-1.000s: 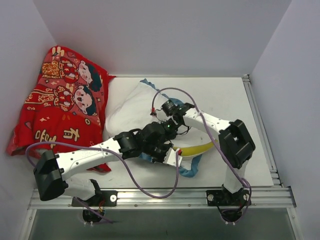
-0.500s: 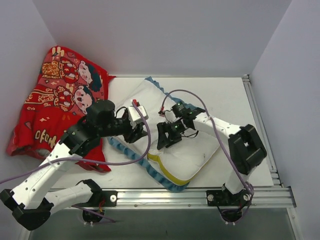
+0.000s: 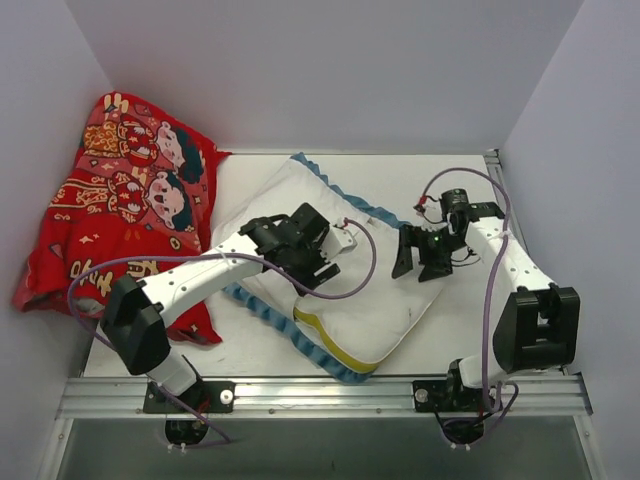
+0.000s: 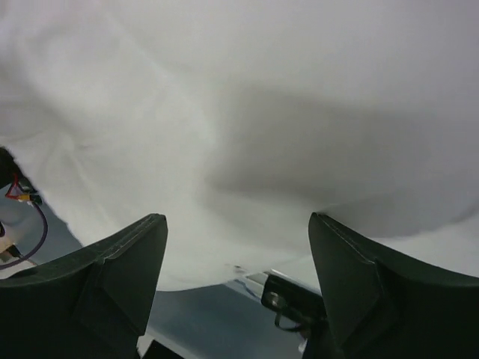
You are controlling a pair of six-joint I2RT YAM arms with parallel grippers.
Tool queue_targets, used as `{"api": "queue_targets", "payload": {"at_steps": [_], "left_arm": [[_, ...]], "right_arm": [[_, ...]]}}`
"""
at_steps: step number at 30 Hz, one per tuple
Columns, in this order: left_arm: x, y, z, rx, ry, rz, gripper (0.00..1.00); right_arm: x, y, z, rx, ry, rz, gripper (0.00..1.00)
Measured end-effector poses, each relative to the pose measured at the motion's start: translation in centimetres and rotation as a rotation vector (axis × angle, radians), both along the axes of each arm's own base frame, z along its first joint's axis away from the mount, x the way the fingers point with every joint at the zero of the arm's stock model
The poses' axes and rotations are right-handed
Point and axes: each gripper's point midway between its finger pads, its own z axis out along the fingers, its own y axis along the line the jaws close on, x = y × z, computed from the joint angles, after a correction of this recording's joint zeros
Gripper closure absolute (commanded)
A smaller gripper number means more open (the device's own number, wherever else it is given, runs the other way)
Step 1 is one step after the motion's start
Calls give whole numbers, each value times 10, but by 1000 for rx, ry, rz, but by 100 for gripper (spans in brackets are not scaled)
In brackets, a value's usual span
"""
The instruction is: Put the pillow into the pillowcase
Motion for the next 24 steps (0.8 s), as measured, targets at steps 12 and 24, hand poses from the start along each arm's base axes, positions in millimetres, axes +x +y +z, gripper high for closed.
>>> {"api": "queue_targets", "payload": {"at_steps": [12, 24], "left_arm": [[23, 5, -49, 244, -11, -1, 77], [-32, -133, 33, -166, 168, -375, 100]], "right_arm": [[-42, -57, -52, -137, 420, -62, 42], [-22, 5, -21, 269, 400, -81, 100]]}}
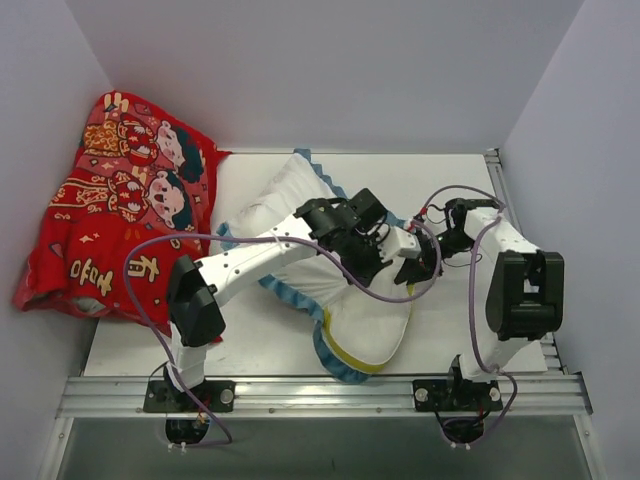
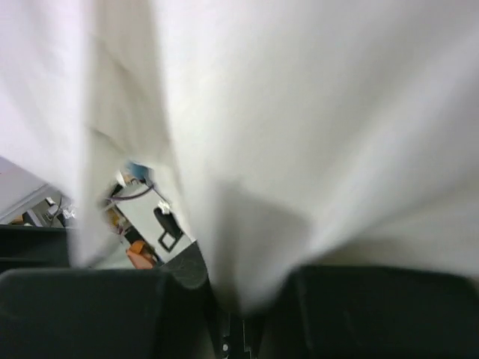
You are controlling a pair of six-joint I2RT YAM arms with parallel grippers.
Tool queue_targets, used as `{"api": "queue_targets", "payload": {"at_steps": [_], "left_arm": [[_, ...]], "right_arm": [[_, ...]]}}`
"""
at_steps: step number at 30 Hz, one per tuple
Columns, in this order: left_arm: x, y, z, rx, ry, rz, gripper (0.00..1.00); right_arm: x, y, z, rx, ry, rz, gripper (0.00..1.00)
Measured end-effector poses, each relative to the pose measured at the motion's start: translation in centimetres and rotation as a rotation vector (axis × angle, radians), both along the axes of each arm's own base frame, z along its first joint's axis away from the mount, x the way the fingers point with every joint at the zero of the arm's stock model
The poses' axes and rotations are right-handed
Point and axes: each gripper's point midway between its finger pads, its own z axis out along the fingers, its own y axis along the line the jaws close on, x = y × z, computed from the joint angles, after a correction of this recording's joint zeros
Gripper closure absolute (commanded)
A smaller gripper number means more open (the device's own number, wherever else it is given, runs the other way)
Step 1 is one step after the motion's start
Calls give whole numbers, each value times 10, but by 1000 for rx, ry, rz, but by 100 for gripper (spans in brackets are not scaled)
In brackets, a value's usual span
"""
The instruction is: Put the pillow into the pillowcase
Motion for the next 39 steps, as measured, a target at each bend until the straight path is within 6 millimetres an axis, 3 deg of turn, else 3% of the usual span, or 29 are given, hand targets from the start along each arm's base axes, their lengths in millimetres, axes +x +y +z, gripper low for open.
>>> {"api": "queue_targets", "payload": {"at_steps": [3, 6, 9, 12, 15, 18, 19, 20, 22, 23, 26, 28, 31, 35, 39], "left_arm": [[-37, -16, -7, -36, 96, -116, 100], [-52, 2, -46, 18, 202, -138, 100], [-43, 40, -85, 112, 267, -77, 100], [-26, 71, -100, 164, 260, -16, 85], [-13, 75, -77, 118, 185, 0, 50], [12, 68, -28, 17, 80, 65, 36], [26, 64, -8, -28, 32, 99, 33], [46, 59, 15, -79, -28, 146, 31], [78, 53, 47, -147, -127, 223, 31], [100, 51, 61, -171, -178, 274, 31], [148, 41, 75, -203, -261, 380, 31], [174, 30, 63, -188, -273, 432, 30], [201, 13, 24, -140, -250, 481, 27], [217, 3, -34, -59, -192, 527, 26], [225, 4, -69, 5, -178, 561, 28]], "right_arm": [[6, 9, 25, 68, -101, -29, 100], [-4, 12, 31, 95, -124, -33, 100], [-12, 11, 22, 90, -108, -29, 100], [-22, 5, 8, 44, -85, -16, 100], [-24, -1, -1, -3, -82, -1, 100], [-23, -11, -8, -53, -87, -2, 96], [-22, -15, -9, -67, -87, -5, 87], [-22, -18, -10, -77, -88, -10, 61], [-22, -24, -11, -97, -85, -20, 43], [-20, -28, -10, -107, -93, -26, 28], [-14, -35, -3, -125, -117, -42, 18], [-6, -41, 2, -134, -140, -61, 15], [6, -53, 8, -159, -168, -96, 16], [23, -65, 3, -180, -150, -142, 21], [34, -66, -22, -176, -67, -171, 30]]}}
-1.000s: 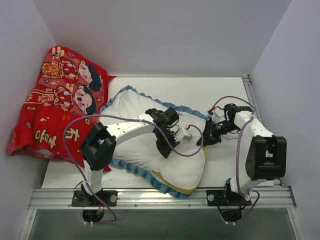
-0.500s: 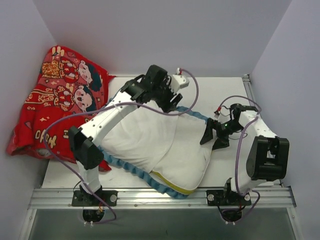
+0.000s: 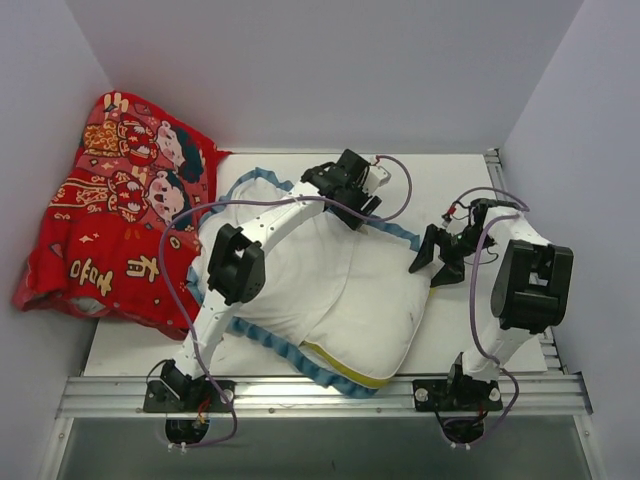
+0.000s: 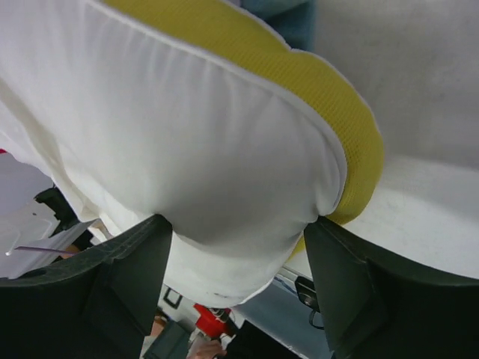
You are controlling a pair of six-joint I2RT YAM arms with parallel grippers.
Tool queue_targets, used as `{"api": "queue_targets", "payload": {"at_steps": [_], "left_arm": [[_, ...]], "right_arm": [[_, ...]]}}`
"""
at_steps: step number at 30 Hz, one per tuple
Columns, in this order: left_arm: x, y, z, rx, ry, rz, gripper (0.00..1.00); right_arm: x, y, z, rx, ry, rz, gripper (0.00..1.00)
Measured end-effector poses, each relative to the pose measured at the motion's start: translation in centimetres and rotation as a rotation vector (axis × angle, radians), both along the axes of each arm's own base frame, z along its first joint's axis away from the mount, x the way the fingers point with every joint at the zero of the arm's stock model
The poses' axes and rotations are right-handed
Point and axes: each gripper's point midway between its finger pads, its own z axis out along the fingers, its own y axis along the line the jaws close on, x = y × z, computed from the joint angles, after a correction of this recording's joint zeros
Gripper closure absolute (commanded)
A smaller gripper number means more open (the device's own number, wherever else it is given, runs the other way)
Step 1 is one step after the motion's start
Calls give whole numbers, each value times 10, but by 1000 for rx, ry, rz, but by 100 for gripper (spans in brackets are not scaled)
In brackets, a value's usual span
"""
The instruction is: Put the pillow into the pillowcase
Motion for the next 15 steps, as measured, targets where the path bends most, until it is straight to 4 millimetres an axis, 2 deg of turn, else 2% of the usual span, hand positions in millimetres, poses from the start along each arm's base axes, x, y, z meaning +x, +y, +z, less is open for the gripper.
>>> {"api": "queue_targets", "payload": {"at_steps": [5, 7, 11, 12, 15], "left_arm": [[8, 1, -22, 37, 5, 25, 38], [9, 2, -31, 53, 10, 30, 48], [8, -1, -46, 58, 35, 18, 83], [7, -5, -49, 49, 44, 5, 100], [3, -16, -52, 15, 72, -36, 100]], "right_arm": [[4, 5, -16, 32, 64, -25, 47], [5, 8, -15, 42, 59, -25, 53], [7, 16, -14, 59, 48, -11, 69], [7, 17, -13, 63, 43, -6, 71], [8, 21, -13, 66, 37, 5, 79]]}}
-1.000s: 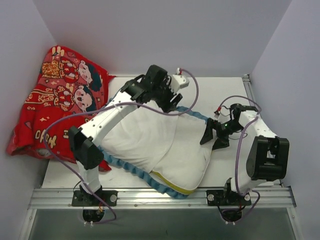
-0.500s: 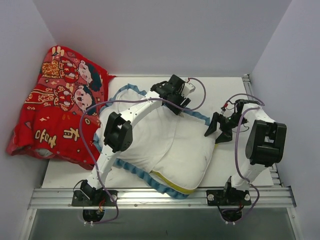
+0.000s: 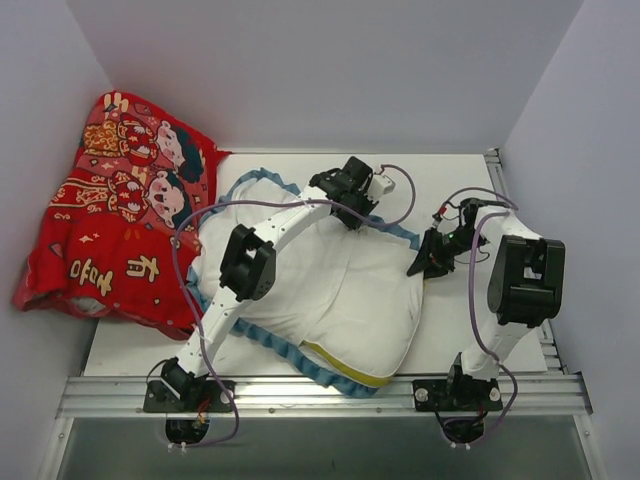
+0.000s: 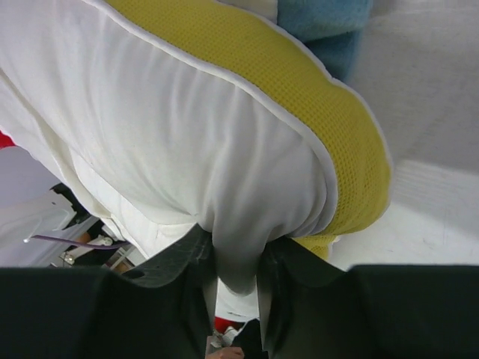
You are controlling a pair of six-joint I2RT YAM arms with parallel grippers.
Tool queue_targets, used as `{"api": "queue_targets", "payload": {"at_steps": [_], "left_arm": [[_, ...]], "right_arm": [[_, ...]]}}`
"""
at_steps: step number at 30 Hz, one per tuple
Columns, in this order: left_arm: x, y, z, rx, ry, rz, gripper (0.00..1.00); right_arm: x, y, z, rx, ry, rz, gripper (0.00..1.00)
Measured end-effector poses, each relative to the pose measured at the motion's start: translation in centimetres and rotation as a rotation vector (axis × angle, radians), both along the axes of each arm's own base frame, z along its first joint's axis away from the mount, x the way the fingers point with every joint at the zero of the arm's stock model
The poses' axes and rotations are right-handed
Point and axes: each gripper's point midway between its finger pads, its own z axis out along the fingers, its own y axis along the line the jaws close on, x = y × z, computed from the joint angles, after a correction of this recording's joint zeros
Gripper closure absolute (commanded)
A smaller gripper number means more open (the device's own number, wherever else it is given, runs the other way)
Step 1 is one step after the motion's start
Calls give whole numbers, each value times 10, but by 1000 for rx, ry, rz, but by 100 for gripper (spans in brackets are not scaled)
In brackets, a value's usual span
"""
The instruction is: Put the pillow into the pillowcase
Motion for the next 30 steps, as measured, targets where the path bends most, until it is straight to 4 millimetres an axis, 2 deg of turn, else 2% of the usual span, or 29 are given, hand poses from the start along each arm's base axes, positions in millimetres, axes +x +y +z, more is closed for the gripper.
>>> {"api": "queue_targets", "payload": {"at_steps": [2, 4, 7, 12, 15, 18, 19, 20, 21, 22, 23, 25, 27, 28, 30], "left_arm": [[-5, -12, 7, -48, 17, -31, 100], [-11, -26, 21, -111, 32, -62, 100], [-26, -59, 46, -245, 67, -90, 100], [-59, -104, 78, -419, 148, -84, 100], [-68, -114, 94, -482, 155, -73, 100], [-60, -117, 104, -522, 125, -67, 100], [-56, -115, 105, -527, 113, -66, 92], [-49, -111, 106, -523, 95, -70, 80], [-42, -108, 107, -521, 76, -73, 52], [-34, -105, 111, -525, 55, -79, 37], [-27, -101, 116, -528, 33, -82, 32], [-13, -87, 131, -528, -16, -84, 29], [-6, -63, 140, -501, -41, -77, 29], [-7, -44, 144, -476, -50, -70, 28], [-20, 2, 150, -410, -47, -45, 27]], "right_arm": [[0, 3, -1, 0, 0, 8, 85], [0, 6, -3, 2, 5, 18, 87], [4, 10, 0, 18, 14, 9, 90], [18, 19, 28, 76, -35, -41, 89], [20, 20, 48, 82, -102, -44, 91], [25, 13, 53, 82, -134, -66, 92], [29, 9, 50, 80, -136, -77, 91], [35, 3, 45, 74, -136, -93, 82], [40, -2, 40, 66, -134, -106, 73], [44, -7, 34, 50, -132, -115, 62], [49, -14, 30, 29, -134, -125, 41], [57, -24, 29, -17, -162, -126, 24], [61, -31, 37, -67, -202, -114, 14], [61, -34, 43, -92, -223, -113, 3], [54, -34, 57, -110, -253, -106, 2]]}}
